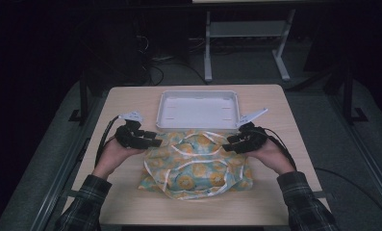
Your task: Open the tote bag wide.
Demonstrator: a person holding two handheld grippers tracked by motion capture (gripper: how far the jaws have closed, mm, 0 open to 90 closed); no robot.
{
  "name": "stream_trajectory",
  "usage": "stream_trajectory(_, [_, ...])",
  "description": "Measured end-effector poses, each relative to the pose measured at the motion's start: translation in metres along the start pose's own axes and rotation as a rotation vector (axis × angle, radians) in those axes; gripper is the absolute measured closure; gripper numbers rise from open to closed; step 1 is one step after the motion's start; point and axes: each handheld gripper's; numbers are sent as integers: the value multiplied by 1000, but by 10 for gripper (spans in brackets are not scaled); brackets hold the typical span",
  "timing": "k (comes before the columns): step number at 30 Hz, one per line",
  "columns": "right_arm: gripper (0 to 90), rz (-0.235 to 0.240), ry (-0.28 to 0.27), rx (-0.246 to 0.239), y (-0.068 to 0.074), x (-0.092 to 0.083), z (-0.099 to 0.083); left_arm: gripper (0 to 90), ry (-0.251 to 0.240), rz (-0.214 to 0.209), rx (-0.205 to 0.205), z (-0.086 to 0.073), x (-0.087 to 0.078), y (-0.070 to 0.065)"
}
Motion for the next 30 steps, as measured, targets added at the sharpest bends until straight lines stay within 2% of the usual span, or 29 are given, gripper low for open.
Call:
stream_trajectory(3, [542, 1, 20, -13, 11, -4, -1, 485, 1, -29, 13, -4, -4, -13])
stream_trajectory(5, [540, 14, 3, -26, 18, -7, -5, 476, 7, -51, 21, -7, -5, -22])
stream_trajectory(7, [533, 15, 11, -31, 24, -8, -7, 461, 16, -60, 35, -10, -4, -32])
stream_trajectory(13, [522, 41, 18, -32, 35, -8, -18, 457, 43, -88, 72, -18, 3, -49])
stream_trajectory(15, [522, 43, 27, -28, 38, -7, -21, 448, 42, -98, 64, -20, 5, -53])
stream_trajectory(21, [540, 48, 61, -20, 39, -1, -23, 422, 97, -117, 97, -24, 17, -65])
stream_trajectory(26, [579, 53, 83, -22, 36, 5, -26, 434, 126, -105, 106, -26, 24, -66])
stream_trajectory(30, [634, 60, 92, -17, 33, 7, -28, 550, 142, -107, 105, -28, 26, -65])
Point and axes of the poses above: each handheld gripper's, and its own axes: x roughly forward along the jaws, z roughly out of its top, y roughly to its left, and after that the axes turned 5 degrees about y, right-handed
